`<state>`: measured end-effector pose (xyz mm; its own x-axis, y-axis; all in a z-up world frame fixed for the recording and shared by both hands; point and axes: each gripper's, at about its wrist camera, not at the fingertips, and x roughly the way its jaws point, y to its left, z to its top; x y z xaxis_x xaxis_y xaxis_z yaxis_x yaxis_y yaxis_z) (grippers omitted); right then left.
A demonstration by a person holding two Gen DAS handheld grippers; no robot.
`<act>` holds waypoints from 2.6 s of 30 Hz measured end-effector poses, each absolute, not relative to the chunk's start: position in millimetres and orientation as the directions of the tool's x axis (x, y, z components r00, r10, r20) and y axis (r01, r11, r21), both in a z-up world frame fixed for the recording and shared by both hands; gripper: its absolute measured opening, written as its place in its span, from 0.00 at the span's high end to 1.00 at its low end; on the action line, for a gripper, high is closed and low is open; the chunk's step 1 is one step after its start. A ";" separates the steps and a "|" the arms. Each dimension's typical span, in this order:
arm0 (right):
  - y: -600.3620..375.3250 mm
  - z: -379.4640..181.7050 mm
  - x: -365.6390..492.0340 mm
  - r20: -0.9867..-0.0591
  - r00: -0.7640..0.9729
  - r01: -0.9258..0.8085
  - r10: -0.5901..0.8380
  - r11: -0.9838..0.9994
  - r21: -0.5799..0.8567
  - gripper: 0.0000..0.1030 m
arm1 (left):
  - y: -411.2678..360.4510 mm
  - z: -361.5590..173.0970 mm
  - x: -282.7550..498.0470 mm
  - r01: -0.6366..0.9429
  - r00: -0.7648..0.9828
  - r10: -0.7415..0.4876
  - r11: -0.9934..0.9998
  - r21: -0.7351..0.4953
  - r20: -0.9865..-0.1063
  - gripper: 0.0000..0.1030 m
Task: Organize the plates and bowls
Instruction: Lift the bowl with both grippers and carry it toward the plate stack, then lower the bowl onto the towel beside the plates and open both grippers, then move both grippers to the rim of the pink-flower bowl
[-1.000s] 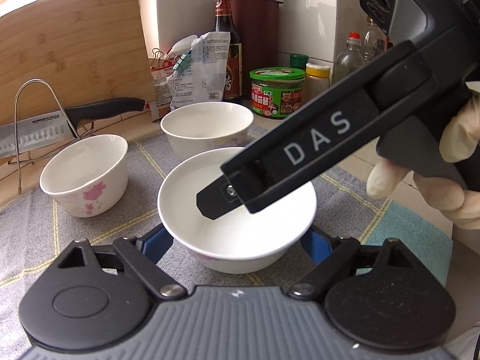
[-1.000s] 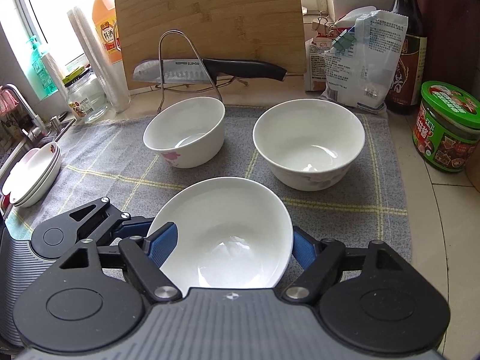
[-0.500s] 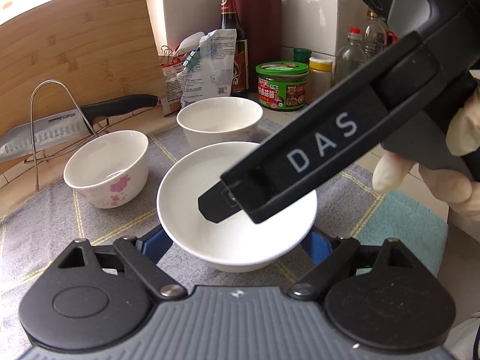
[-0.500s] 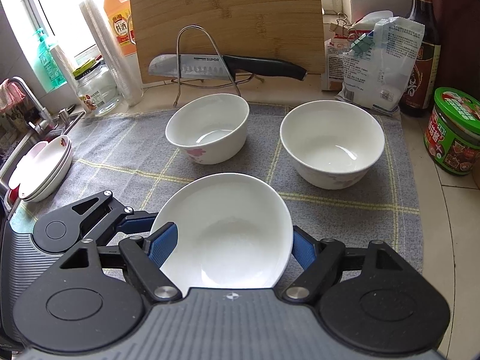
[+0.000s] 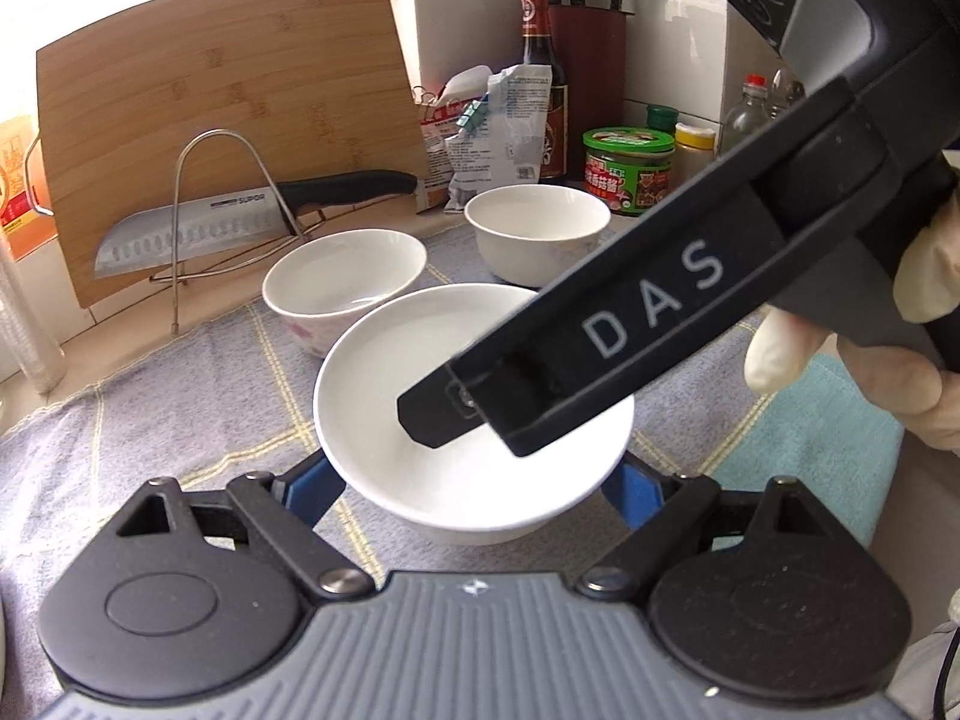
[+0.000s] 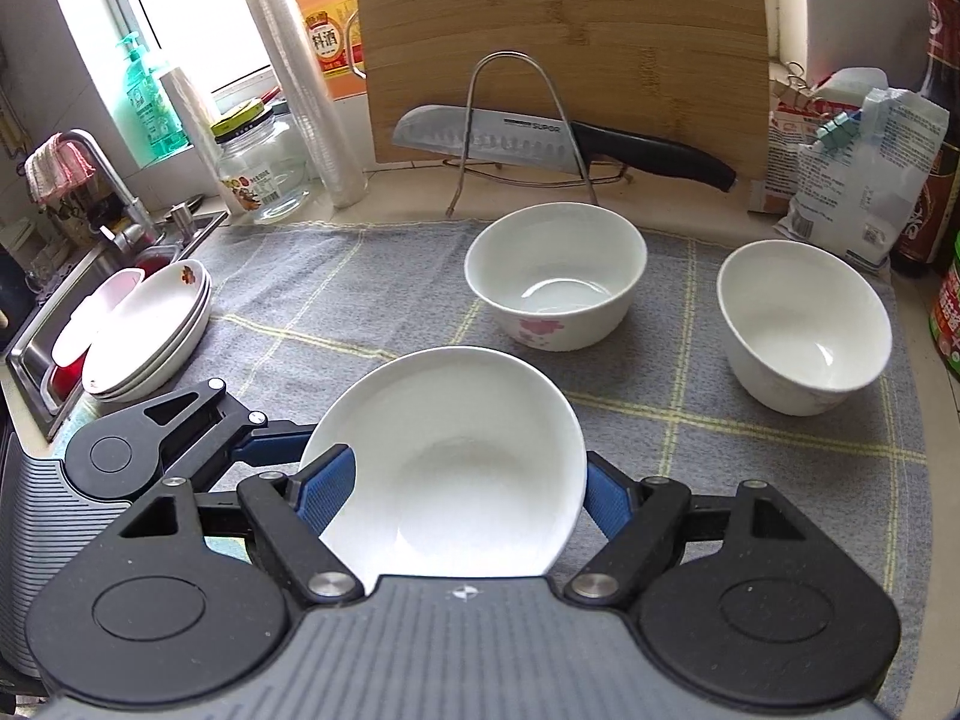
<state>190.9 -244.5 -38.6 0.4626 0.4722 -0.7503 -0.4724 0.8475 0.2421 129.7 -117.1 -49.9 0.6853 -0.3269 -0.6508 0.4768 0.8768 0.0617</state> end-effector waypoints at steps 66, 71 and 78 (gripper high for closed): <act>-132.6 -44.0 184.3 -0.722 0.487 -0.573 0.492 0.803 0.161 0.00 | 3.0 -47.9 103.5 0.288 0.731 -0.174 0.955 0.067 -0.660 0.02; -158.0 -43.7 181.6 -0.708 0.556 -0.518 0.434 0.848 0.113 0.00 | -6.0 -43.9 100.4 0.297 0.716 -0.169 0.952 0.076 -0.677 0.02; -191.0 -50.7 180.3 -0.711 0.616 -0.454 0.340 0.891 0.033 0.00 | -26.6 -42.3 104.4 0.310 0.687 -0.168 0.948 0.075 -0.707 0.01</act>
